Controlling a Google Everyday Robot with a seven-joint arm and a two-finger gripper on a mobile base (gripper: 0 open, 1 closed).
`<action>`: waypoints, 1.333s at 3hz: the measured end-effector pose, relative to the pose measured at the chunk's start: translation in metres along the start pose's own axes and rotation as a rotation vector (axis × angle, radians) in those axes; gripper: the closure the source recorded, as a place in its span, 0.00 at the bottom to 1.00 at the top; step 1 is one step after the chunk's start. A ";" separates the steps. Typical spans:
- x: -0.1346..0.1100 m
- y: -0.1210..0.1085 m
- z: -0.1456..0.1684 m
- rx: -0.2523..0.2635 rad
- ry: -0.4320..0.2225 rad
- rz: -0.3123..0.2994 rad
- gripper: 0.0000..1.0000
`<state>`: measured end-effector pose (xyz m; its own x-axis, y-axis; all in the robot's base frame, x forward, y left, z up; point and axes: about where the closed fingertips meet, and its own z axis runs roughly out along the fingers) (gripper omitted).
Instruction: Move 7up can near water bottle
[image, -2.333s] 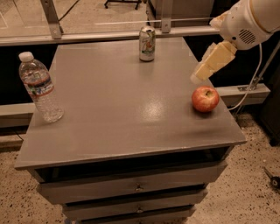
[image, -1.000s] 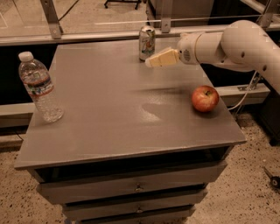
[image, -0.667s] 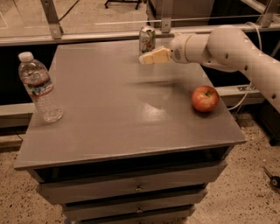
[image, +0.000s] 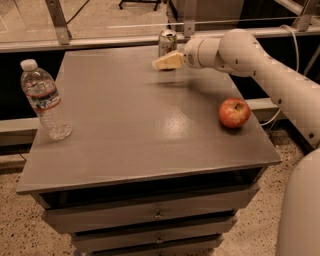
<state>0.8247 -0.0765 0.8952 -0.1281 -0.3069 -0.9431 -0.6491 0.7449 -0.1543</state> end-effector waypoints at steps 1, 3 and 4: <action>-0.006 -0.008 0.028 0.003 -0.017 -0.019 0.03; -0.012 -0.004 0.027 -0.009 -0.051 -0.051 0.57; -0.027 0.004 0.007 -0.031 -0.077 -0.073 0.80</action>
Offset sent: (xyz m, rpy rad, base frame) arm 0.0463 0.0125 -0.0035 -0.0088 -0.0589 -0.0054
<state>0.8309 -0.0604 0.9180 -0.0225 -0.3129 -0.9495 -0.6778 0.7029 -0.2155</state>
